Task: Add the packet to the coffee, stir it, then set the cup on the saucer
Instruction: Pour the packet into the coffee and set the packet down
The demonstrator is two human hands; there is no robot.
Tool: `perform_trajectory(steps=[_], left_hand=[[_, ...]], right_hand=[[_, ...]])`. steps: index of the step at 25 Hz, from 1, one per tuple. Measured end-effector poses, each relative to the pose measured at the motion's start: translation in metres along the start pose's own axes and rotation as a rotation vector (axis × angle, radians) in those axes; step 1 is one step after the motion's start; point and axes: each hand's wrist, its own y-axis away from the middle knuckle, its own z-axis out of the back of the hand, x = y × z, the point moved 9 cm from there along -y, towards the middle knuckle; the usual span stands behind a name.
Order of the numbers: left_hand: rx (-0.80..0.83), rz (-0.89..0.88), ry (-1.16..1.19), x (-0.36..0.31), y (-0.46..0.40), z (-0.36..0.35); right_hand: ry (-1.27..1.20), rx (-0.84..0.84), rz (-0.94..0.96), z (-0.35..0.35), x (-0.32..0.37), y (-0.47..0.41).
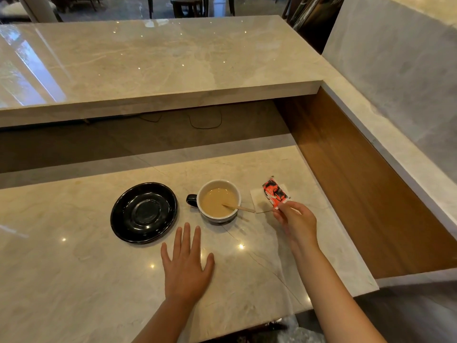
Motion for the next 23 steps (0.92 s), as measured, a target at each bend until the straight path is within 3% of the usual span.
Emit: perform_trajectory(steps=[6, 10, 17, 19, 21, 23], left_hand=[[0.012, 0.004, -0.016, -0.001, -0.001, -0.001], [0.021, 0.005, -0.023, -0.001, -0.002, -0.002], [0.031, 0.012, -0.019, -0.002, -0.001, 0.0], [0.034, 0.011, -0.019, -0.002, -0.001, 0.001], [0.038, 0.008, -0.024, -0.003, -0.001, 0.001], [0.038, 0.006, -0.021, -0.004, -0.001, 0.001]], right_hand=[[0.31, -0.324, 0.169, 0.088, 0.009, 0.0], [0.482, -0.344, 0.242, 0.098, 0.003, -0.006], [1.011, -0.415, 0.492, 0.094, 0.018, 0.006], [1.201, -0.313, 0.721, 0.073, 0.027, 0.015], [1.376, -0.103, 0.894, 0.051, 0.019, 0.017], [1.478, 0.064, 0.806, 0.047, 0.003, 0.008]])
